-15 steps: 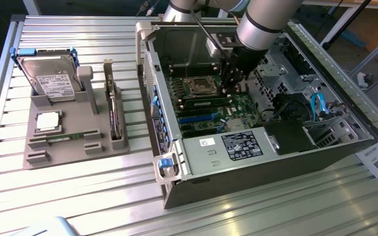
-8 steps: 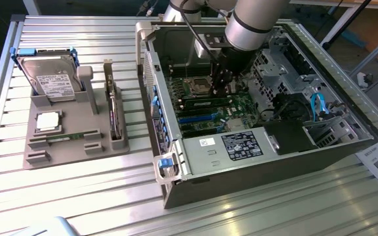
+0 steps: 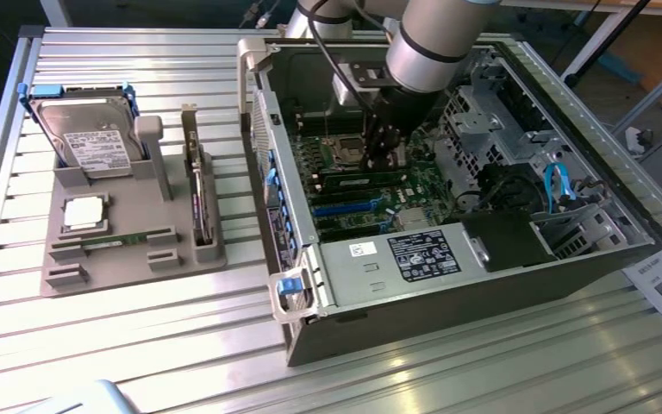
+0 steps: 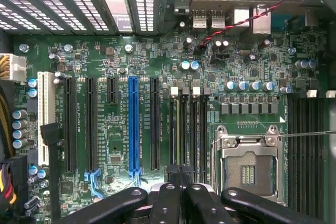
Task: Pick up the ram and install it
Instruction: 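Press down the ram until it locks into place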
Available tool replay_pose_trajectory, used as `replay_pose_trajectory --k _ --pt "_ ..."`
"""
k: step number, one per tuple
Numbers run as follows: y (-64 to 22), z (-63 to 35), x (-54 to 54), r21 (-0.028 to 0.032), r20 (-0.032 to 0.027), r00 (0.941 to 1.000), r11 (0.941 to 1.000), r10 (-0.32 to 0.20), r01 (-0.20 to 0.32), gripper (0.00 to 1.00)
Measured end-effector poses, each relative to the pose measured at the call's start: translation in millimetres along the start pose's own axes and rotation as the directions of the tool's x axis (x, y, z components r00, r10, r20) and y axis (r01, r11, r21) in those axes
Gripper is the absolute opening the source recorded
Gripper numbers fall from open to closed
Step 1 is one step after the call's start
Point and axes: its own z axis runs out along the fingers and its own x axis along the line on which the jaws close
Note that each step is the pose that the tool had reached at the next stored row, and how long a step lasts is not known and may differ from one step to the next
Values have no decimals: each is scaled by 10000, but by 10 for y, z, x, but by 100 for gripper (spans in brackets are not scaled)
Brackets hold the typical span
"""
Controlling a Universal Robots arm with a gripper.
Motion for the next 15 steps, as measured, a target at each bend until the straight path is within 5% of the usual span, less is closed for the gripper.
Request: replay_pose_trajectory --k 15 --pt "-4 83 6 0 -1 10000 10000 0 0 10"
